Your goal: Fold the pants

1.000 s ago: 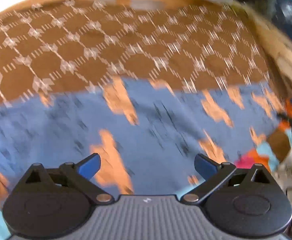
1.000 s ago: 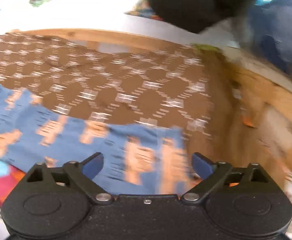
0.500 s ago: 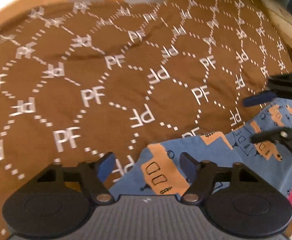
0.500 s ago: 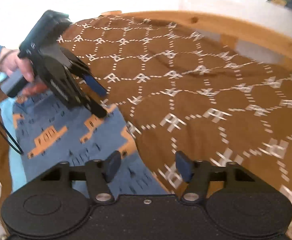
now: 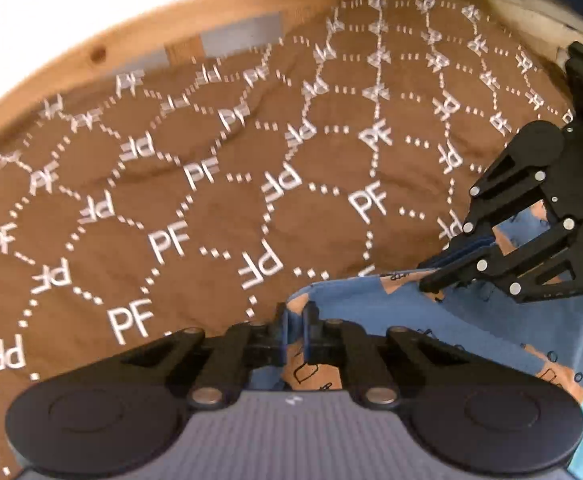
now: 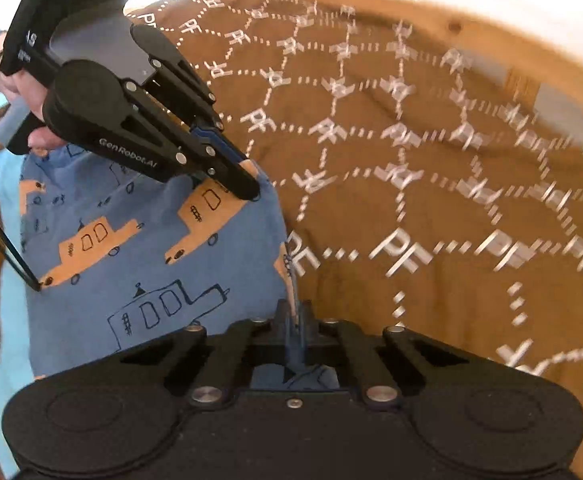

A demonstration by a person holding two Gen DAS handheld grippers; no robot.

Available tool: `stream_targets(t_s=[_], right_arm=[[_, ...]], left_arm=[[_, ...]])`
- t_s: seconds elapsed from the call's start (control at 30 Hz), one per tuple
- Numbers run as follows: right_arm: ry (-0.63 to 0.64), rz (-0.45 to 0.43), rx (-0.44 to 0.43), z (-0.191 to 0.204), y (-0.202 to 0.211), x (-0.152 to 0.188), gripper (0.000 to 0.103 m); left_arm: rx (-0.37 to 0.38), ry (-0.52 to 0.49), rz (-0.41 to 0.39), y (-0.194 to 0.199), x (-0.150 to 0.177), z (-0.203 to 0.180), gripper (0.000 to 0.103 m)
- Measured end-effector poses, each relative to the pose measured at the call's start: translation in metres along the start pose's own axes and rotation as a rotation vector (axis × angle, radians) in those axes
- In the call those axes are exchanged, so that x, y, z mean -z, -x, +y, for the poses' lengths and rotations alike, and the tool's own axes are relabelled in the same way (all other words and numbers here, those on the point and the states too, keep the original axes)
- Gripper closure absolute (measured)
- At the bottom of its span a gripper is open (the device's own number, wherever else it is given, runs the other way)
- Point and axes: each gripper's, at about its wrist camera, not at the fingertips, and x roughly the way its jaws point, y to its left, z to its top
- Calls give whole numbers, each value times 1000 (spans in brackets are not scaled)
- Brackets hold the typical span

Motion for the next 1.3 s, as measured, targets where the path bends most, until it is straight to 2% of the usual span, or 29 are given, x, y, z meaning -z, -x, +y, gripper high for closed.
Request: stream_targets(t_s=[0.07,0.13,0.17,0.2,0.23,0.27,0.33,0.37,0.43,0.5,0.6,0.63,0.73,0.77,0.8,0.87,0.9,1.0,1.03,1.07,1.1,1.17,1.23,1.3], right_arm=[[25,-22,58,7,5,-1,100],[39,13,104,9,-9,0,98],[30,41,118,8,-17,2,97],[13,44,130,7,-23,4,97],[2,30,136,7,-22,4,90],[-19,25,151,6,-19,4,83],[-55,-11,198,8,-3,4,51],[-56,-37,210,12,5,6,47],[-59,-87,232,25,27,11,43],[-96,-115,212,42,44,19,43],[-155,-124,161,73,59,34,44],[-147,-110,157,85,58,37,44],[-73,-16,239,115,46,55,43],[-69,2,261,119,43,62,43],[-93,-3,268,118,46,70,41],[-153,-9,272,111,54,77,33],[-175,8,292,105,58,81,26],[-238,5,303,92,76,91,25],[-254,-10,319,90,84,94,25],[-250,-20,350,90,90,95,25],[-244,-22,384,90,91,94,25],[-259,-6,435,89,89,96,25],[-321,27,440,85,83,99,25],[-317,61,464,87,75,104,25]], left_arm=[[-31,-22,-1,-2,2,-4,97],[-53,-37,26,-15,1,-5,96],[-61,-40,41,-22,1,-6,92],[-85,-42,55,-28,2,-6,83],[-105,-30,60,-30,3,-4,76],[-120,-6,43,-25,4,-1,65],[-139,59,-21,-6,10,7,52],[-147,94,-59,9,15,11,45],[-144,158,-139,37,29,15,41],[-77,210,-175,60,48,20,42],[-1,242,-120,74,80,21,43],[-14,238,-88,75,89,20,43],[-151,237,27,73,116,31,48],[-175,255,47,73,123,39,65],[-170,281,42,78,130,49,78],[-158,338,40,91,136,67,90],[-160,366,45,95,138,76,95],[-132,462,63,108,140,88,94],[-129,482,52,113,140,86,90],[-125,485,23,118,136,79,77],[-118,473,-5,122,133,70,57],[-73,440,-54,121,123,48,40],[2,411,-78,111,111,24,38],[60,406,-35,88,103,1,38]])
